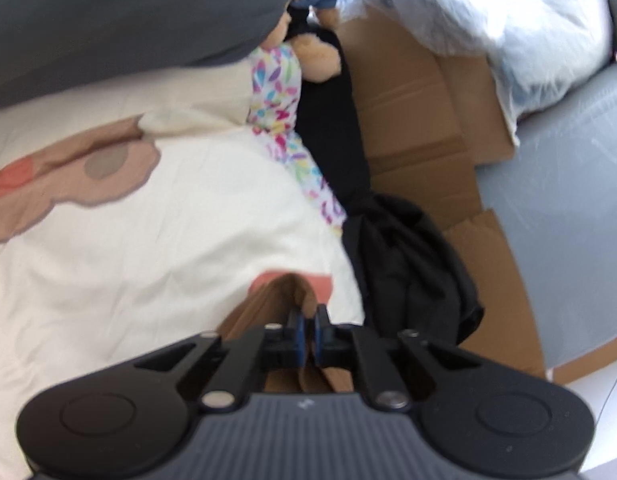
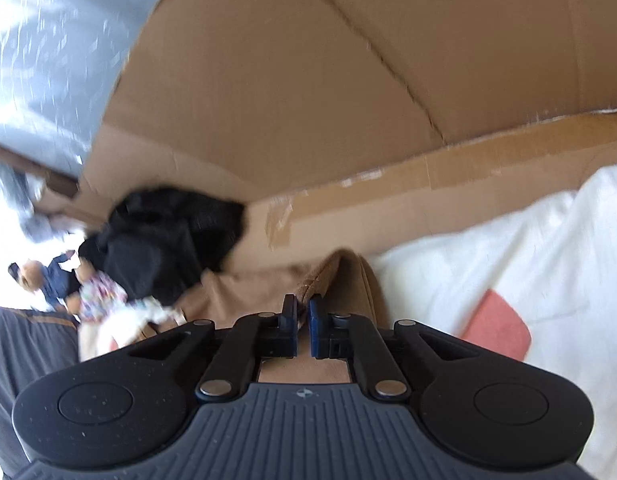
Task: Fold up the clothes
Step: 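Lower the held hem onto the collar edge with both grippers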
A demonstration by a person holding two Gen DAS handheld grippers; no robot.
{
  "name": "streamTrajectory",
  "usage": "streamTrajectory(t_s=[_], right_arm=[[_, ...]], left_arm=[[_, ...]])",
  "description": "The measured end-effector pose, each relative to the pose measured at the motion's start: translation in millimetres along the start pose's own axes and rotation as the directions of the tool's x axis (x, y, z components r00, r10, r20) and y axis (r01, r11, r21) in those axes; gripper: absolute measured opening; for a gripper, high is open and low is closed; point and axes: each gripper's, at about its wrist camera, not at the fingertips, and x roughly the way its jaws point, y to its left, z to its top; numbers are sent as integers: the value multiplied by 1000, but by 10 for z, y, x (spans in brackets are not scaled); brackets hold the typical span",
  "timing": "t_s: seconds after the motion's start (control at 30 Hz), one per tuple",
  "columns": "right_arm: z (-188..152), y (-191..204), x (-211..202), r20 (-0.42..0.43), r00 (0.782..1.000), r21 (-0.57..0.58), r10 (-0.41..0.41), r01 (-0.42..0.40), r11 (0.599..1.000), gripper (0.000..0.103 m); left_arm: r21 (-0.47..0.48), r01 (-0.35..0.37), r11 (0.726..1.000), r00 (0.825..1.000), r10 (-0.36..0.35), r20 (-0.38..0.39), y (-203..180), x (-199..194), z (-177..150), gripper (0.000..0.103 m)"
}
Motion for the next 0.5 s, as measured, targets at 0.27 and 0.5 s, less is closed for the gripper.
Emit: streamTrajectory(t_s=[0.27,0.5], right_arm=[[126,-56,156,72,997,45,-22,19,999,6],[200,26,289,141,989,7,-50,50,999,5]], left_arm=[[-17,-22,1000,1000,22,22,-93,205,95,5],[-12,-57,998,997,58,43,-38,360,150,4]])
